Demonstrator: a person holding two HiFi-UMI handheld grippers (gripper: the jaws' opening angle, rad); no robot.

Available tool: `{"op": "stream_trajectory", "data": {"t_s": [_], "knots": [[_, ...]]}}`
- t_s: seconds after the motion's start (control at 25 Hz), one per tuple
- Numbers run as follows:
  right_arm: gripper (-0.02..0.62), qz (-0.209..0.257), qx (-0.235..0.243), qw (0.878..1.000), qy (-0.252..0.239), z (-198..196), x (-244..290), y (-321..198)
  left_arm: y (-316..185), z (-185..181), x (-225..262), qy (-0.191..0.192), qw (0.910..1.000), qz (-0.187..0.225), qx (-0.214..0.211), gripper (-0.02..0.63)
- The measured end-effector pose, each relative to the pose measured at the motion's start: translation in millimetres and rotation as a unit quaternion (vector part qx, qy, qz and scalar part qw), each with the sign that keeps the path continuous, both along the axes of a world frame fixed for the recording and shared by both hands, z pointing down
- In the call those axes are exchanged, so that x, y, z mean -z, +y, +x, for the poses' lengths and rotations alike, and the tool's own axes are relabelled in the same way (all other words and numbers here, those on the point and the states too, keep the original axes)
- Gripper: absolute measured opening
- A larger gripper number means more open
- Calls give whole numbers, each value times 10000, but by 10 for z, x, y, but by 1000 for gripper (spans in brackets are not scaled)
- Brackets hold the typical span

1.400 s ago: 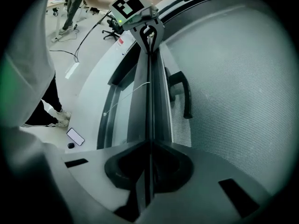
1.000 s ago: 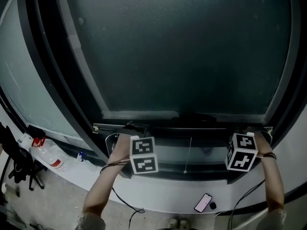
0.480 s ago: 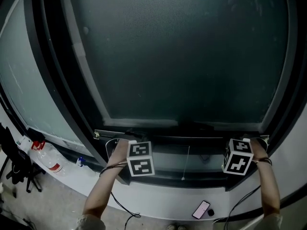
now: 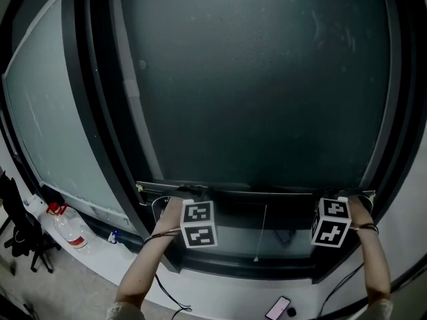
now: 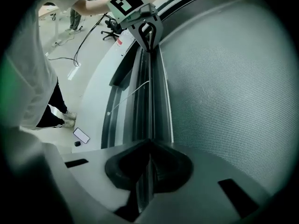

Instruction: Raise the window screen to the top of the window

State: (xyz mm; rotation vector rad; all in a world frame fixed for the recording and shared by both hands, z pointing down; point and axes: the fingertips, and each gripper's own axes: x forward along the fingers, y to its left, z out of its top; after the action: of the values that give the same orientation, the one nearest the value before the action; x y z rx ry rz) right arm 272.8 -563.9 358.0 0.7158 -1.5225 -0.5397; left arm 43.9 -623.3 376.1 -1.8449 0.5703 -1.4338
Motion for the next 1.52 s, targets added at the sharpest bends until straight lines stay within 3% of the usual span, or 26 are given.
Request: {"op": "stream_trajectory", "data": {"t_s": [0.28,0.48,0.6,0.72,0.84,1.0,1.28,1.52], "knots": [[18,1311,-50,9913,-36,-16,970,-232,-242,-53,1021,509,9915,1196,-36,20],[18,2105,2,9776,40,-28,2063,-267,-246,-41,2157,1059,9735,2003,-292,20],[18,2464,-5,9687,312,-38,2596,-281,-264,-50,2697,1053,9643,2416,-239,20],[18,2733,-36,9607,479,-47,3053,-281,-313,-77,3165,771,9534,2918,-60,20],[18,3254,23,9433,650,-82,3552,-263,-310,-105,3670,517,9375,3440,105,17],[18,4029,24,9118,795,-65,4227,-262,-312,-102,4364,628,9196,3867,296,17],[18,4648,-80,8814,842,-108,5039,-256,-317,-111,5176,647,8940,4413,439,17],[18,5079,-134,8551,1031,-111,5422,-258,-310,-106,5572,656,8599,5022,631,18]]}}
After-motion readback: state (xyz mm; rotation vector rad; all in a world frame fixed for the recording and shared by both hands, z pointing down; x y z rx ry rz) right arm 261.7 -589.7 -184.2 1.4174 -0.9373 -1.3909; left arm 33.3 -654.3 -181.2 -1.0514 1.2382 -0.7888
